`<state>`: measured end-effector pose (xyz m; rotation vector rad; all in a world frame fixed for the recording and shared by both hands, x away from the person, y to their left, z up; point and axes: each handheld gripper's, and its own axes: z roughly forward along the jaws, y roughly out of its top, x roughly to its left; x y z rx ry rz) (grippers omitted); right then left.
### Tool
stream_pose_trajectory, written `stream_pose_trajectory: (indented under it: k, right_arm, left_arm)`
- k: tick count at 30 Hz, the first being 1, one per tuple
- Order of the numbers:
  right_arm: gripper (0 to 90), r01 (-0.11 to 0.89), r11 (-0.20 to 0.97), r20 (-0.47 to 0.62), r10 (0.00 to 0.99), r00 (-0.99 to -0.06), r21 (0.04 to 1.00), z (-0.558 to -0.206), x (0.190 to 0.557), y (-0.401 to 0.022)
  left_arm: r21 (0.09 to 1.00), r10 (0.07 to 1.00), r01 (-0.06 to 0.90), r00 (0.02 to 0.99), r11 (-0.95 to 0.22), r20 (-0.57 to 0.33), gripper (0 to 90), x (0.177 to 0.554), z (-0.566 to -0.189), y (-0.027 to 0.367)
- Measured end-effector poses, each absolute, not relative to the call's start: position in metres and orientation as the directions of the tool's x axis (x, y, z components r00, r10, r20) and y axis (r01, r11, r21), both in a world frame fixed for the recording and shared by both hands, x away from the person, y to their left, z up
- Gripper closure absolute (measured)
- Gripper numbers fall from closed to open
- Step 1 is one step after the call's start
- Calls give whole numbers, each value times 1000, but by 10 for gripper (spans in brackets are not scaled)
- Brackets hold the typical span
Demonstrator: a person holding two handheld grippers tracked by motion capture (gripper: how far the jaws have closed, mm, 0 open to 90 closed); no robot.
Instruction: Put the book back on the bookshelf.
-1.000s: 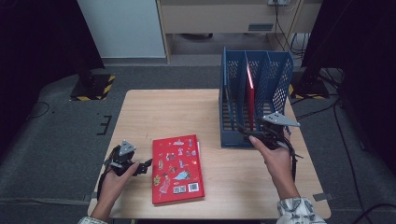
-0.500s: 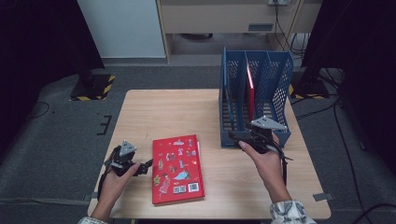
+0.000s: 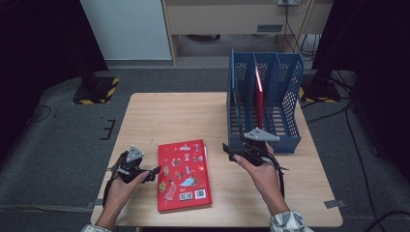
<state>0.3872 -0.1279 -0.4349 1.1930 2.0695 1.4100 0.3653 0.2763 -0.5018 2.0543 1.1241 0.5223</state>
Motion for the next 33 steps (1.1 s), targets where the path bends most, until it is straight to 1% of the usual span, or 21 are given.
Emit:
stream_pose_trajectory:
  k: [9, 15, 23, 26, 33]
  right_arm:
    - [214, 447, 169, 163, 773, -613, 879, -449, 383, -110]
    - [211, 464, 197, 167, 757, -632, 864, -462, 381, -97]
    - [199, 499, 256, 178, 724, -667, 828, -484, 376, -74]
    - [193, 509, 272, 189, 707, -682, 817, -492, 373, -65]
    - [193, 527, 312, 202, 680, -704, 790, -507, 366, -50]
  left_arm:
    - [754, 824, 544, 566, -369, -5, 52, 365, -502, 268]
    - [746, 804, 539, 594, -391, -8, 89, 365, -504, 264]
    - [737, 794, 554, 607, -387, -39, 96, 368, -508, 259]
    - [731, 780, 553, 624, -401, -44, 118, 367, -509, 257]
    - [710, 760, 559, 647, -427, -52, 137, 367, -513, 251]
